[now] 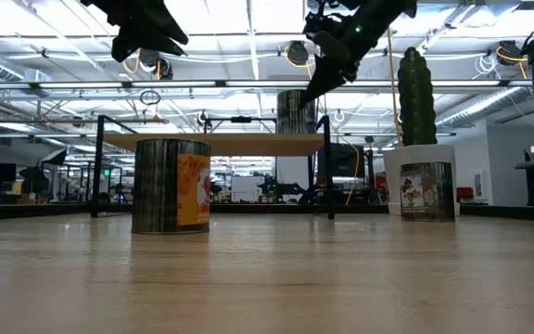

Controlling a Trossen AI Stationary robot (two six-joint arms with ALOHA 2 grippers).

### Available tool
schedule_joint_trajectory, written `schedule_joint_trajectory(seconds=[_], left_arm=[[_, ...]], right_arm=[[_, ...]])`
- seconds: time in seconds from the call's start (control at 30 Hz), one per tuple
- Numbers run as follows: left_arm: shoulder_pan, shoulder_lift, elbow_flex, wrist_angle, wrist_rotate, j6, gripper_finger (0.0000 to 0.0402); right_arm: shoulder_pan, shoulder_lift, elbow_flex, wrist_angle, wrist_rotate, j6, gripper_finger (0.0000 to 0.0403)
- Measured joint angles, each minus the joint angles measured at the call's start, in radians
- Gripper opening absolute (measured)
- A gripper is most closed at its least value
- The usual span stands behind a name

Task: Pick & Place candle stick holders
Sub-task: Put the top orange scented candle on the shelf, then put the orange scented candle on the shelf

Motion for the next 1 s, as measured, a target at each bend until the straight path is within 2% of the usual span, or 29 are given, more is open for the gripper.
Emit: schedule_joint_trajectory(seconds=[0.23, 0.37, 0.7, 0.8, 1.0], left_arm=[[0.0, 0.0, 0.0, 0.001, 0.0, 0.0, 0.0115], [0.0, 0.0, 0.0, 0.001, 0.0, 0.0, 0.0115], [0.0, 0.0, 0.0, 0.001, 0.0, 0.001, 0.0115], [0.0, 0.0, 0.0, 0.001, 0.0, 0.001, 0.0115], [0.0, 0.0, 0.0, 0.001, 0.0, -0.003, 0.0115]], right_arm=[[-0.023, 0.0, -0.031, 0.086, 0.005, 0.002, 0.0], [-0.038, 0.001, -0.042, 0.121, 0.052, 0.011, 0.0], [-0.096, 0.008, -0.041, 0.128, 0.042, 0.038, 0.0], [-0.073, 0.008, -0.042, 0.135, 0.002, 0.042, 0.0], [0.014, 0.005, -0.042, 0.147, 0.001, 0.038, 0.0]])
